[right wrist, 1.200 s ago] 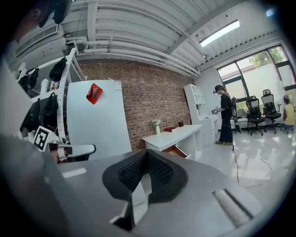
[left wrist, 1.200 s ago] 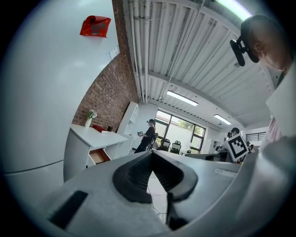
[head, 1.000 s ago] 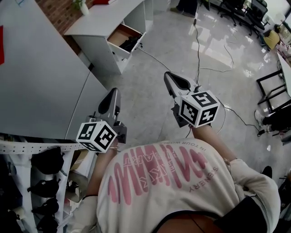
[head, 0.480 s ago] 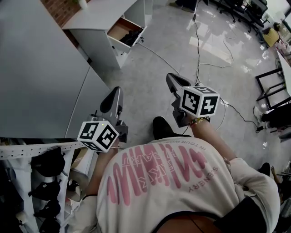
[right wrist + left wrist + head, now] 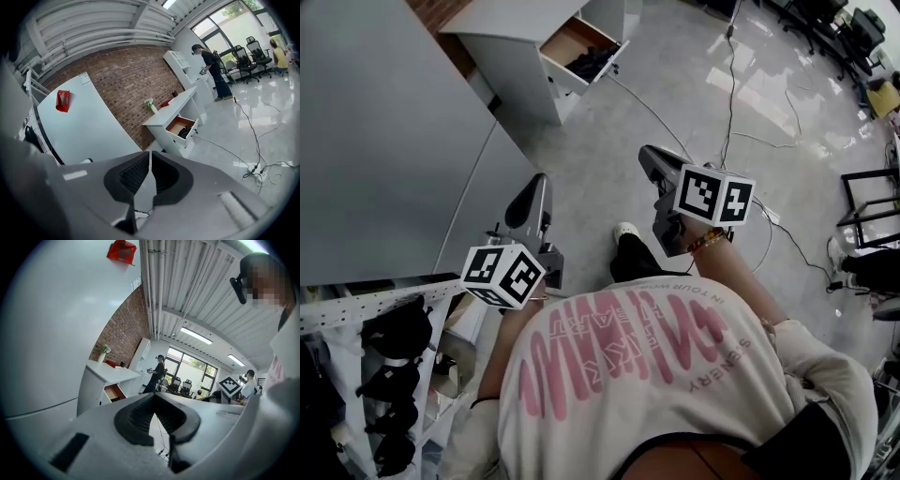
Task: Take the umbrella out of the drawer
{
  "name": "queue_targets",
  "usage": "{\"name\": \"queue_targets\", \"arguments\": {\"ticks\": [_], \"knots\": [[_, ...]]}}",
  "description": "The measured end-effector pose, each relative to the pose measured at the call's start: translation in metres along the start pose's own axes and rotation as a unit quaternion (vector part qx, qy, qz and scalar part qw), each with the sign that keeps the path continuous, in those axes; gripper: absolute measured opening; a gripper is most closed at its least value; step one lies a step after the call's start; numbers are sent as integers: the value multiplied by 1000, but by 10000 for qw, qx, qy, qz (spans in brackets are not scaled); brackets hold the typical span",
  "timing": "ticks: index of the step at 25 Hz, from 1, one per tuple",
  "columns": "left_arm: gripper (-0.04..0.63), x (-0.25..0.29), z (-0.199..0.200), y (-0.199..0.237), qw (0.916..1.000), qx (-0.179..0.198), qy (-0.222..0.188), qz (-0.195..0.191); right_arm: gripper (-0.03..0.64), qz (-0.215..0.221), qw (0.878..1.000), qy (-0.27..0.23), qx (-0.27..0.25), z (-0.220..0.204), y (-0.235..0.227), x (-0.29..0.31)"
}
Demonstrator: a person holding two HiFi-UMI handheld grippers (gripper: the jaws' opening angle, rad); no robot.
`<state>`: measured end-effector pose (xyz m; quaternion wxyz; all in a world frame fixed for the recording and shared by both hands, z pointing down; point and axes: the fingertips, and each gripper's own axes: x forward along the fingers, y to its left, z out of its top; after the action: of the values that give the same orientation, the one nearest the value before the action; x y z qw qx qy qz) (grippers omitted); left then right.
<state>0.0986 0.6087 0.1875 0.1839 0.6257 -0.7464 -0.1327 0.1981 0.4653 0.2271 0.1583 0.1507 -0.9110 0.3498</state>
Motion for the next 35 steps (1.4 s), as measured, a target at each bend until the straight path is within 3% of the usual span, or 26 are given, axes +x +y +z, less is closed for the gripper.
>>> {"name": "queue_targets", "arguments": {"ticks": [5,12,19,28,35], "knots": [[5,42,18,16,9998,-40,-106,188,11,121,9997,164,-113,36,-16,35],[5,113,49,23,9992,107,-308,232,11,278,9993,-27,-259,112,-45,75],[5,169,66,29,9985,214,-441,228,11,227,9977,-148,-629,161,-73,101],[5,211,54,27,9995,95,-218,203,11,127,9969,82,-767,161,-103,111],[5,224,21,33,9997,-129,151,124,11,-72,9964,473,-706,127,-123,117]]}}
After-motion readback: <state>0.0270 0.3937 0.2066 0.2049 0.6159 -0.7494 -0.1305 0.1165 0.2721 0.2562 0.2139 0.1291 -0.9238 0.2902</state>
